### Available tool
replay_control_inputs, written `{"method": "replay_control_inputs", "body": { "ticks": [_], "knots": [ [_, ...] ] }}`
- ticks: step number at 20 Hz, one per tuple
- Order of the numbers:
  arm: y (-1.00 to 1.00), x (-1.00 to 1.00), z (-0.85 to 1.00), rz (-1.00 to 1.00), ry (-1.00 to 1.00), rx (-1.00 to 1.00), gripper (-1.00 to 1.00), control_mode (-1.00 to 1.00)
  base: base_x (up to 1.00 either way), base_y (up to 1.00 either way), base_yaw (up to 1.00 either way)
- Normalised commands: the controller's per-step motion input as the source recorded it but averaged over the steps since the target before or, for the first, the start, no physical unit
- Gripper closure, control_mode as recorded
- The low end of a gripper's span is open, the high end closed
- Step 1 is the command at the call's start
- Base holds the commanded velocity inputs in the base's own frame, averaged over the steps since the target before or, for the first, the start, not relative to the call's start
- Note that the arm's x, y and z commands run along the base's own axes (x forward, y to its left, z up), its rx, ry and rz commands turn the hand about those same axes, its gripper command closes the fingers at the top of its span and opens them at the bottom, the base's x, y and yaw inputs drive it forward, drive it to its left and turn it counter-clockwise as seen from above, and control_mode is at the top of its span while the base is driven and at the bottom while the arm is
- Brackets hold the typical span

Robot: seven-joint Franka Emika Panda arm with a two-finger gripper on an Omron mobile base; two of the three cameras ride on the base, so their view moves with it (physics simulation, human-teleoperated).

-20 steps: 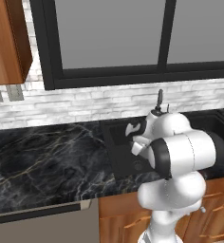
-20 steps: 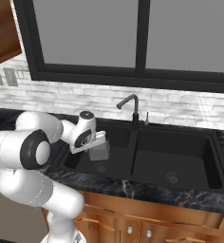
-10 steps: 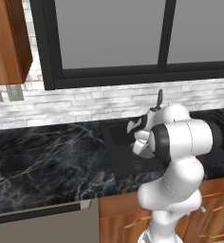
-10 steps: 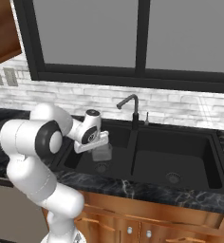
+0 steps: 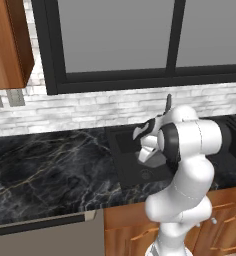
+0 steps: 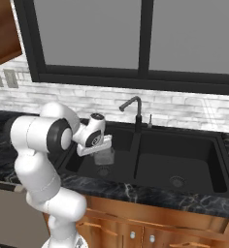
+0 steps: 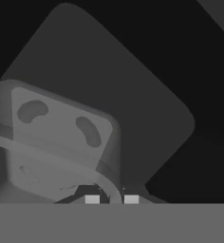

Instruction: Place the tupperware in the left basin and the mug in the right basin of the sink.

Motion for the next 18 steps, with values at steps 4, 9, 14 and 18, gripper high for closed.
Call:
{"method": "replay_control_inputs", "body": {
  "ticks": [4,9,14,18],
  "knots": [
    [0.07,0.08,-0.24,0.00,0.00,0.03,1.00,-1.00,0.00,0.00,0.00],
    [0.04,0.16,-0.23,0.00,0.00,0.01,1.00,-1.00,0.00,0.00,0.00],
    [0.00,0.13,-0.30,0.00,0.00,0.00,1.00,-1.00,0.00,0.00,0.00],
    [0.02,0.12,-0.34,0.00,0.00,0.00,1.00,-1.00,0.00,0.00,0.00]
  ]
}}
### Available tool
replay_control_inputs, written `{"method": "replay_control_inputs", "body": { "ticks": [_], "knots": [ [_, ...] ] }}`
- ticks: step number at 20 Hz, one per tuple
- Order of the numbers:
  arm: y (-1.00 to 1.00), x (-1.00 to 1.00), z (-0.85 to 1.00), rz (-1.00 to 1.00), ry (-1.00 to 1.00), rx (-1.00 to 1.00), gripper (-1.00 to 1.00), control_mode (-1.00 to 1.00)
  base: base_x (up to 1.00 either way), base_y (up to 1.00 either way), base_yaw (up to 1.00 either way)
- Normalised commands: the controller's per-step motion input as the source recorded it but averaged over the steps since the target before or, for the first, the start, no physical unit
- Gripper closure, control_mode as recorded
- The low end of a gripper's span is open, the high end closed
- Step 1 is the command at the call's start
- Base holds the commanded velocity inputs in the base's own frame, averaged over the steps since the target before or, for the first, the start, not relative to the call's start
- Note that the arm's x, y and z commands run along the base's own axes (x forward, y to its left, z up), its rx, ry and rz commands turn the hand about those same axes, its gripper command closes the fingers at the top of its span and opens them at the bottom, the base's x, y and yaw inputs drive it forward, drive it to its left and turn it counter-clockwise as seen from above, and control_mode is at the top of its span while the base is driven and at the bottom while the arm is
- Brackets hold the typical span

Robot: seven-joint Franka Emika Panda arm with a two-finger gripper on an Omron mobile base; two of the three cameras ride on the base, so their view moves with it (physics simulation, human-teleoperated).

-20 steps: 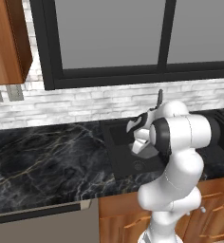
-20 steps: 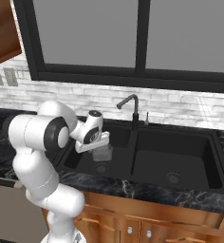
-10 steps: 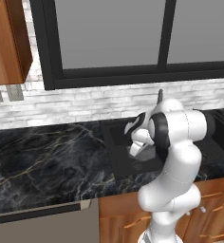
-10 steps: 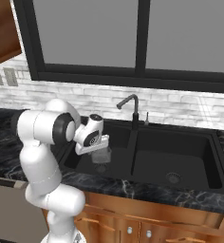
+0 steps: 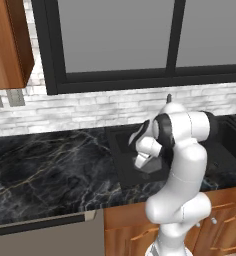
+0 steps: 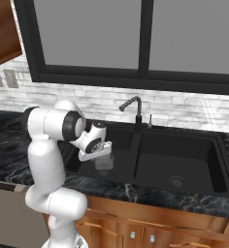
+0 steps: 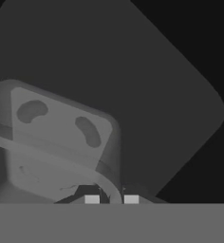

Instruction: Place the tupperware in the left basin and the mug in the right basin of the sink.

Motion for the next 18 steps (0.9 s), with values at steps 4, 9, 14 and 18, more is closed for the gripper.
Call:
{"method": "replay_control_inputs", "body": {
  "ticks": [4,9,14,18],
  "knots": [
    [0.05,0.13,-0.36,0.00,0.00,0.00,1.00,-1.00,0.00,0.00,0.00],
    [0.02,0.14,-0.34,0.00,0.00,0.00,1.00,-1.00,0.00,0.00,0.00],
    [0.00,0.14,-0.33,0.00,0.00,0.00,1.00,-1.00,0.00,0.00,0.00],
    [0.00,0.10,-0.32,0.00,0.00,0.02,1.00,-1.00,0.00,0.00,0.00]
  ]
}}
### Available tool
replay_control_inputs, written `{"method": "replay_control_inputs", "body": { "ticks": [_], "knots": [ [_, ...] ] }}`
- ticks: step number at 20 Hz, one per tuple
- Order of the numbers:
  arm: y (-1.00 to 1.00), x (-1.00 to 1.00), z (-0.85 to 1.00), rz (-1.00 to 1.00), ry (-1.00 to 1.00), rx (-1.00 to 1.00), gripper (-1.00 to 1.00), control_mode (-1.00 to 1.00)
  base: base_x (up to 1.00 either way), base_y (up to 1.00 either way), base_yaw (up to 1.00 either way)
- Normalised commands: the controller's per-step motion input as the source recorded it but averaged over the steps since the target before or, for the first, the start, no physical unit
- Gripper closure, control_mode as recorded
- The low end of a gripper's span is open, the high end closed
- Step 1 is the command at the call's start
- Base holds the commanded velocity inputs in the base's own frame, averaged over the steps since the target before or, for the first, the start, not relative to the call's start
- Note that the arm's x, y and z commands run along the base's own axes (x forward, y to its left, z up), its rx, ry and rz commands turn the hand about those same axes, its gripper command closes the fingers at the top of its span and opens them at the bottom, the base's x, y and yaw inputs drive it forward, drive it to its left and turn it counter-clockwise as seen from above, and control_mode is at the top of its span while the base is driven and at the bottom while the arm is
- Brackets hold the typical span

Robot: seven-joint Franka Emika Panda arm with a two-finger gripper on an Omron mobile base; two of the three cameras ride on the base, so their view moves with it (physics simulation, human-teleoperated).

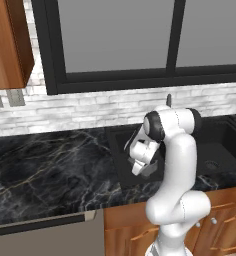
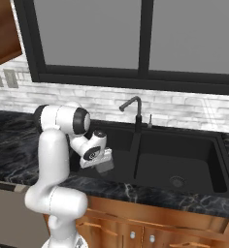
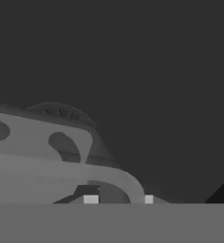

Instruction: Place the tupperware in the left basin and the mug in the right basin of the sink.

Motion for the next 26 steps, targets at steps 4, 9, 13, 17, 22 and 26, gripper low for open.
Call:
{"method": "replay_control_inputs", "body": {
  "ticks": [4,9,13,17,22,26],
  "knots": [
    [0.00,0.07,-0.24,0.00,0.00,0.03,1.00,-1.00,0.00,0.00,0.00],
    [0.00,0.07,-0.03,0.00,0.03,0.03,1.00,-1.00,0.00,0.00,0.00],
    [0.00,0.06,0.01,0.00,0.09,0.02,1.00,-1.00,0.00,0.00,0.00],
    [0.00,0.00,0.03,0.00,0.05,0.00,-1.00,-1.00,0.00,0.00,0.00],
    [0.00,0.00,0.12,0.00,0.00,0.00,-1.00,-1.00,0.00,0.00,0.00],
    [0.00,-0.02,0.18,0.00,0.00,0.00,-1.00,-1.00,0.00,0.00,0.00]
  ]
}}
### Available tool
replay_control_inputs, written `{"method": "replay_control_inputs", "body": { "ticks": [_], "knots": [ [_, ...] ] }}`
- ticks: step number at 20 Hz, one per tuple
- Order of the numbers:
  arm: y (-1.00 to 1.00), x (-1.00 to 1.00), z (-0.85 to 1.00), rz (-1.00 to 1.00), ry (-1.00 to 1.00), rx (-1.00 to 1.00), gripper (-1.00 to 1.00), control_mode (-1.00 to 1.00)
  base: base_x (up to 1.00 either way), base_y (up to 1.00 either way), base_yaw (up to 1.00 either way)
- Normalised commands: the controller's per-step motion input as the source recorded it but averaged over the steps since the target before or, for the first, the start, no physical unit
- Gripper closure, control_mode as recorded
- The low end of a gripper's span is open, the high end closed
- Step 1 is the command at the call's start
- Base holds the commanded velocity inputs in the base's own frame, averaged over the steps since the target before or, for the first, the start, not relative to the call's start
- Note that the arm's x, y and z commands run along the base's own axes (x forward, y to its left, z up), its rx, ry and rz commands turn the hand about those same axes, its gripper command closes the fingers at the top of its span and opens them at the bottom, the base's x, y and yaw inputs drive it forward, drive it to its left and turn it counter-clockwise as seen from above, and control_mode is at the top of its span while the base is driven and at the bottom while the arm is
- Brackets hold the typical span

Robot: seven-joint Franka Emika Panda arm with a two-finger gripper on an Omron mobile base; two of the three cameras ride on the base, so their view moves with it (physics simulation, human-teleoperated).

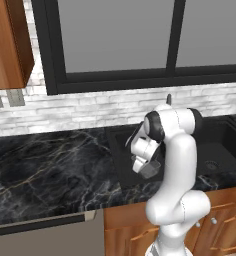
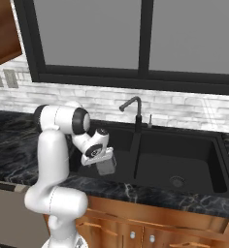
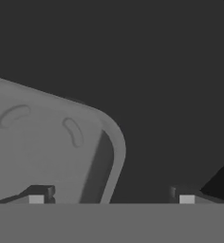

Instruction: Place the tupperware in the left basin and the mug in the right basin of the sink.

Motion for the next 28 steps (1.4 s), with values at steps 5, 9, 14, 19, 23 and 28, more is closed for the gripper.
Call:
{"method": "replay_control_inputs", "body": {
  "ticks": [5,9,14,19,23,28],
  "knots": [
    [0.00,-0.06,0.26,-0.02,0.00,0.00,-1.00,-1.00,0.00,0.00,0.00],
    [0.00,-0.17,0.31,-0.10,0.01,0.00,-1.00,-1.00,0.00,0.00,0.00],
    [-0.01,-0.21,0.38,-0.01,0.06,-0.04,-1.00,-1.00,0.00,0.00,0.00],
    [0.00,-0.24,0.40,0.09,0.02,-0.09,-1.00,-1.00,0.00,0.00,0.00],
    [0.00,-0.26,0.40,0.21,0.00,-0.10,-1.00,-1.00,0.00,0.00,0.00],
    [0.00,-0.24,0.41,0.30,0.00,-0.07,-1.00,-1.00,0.00,0.00,0.00]
  ]
}}
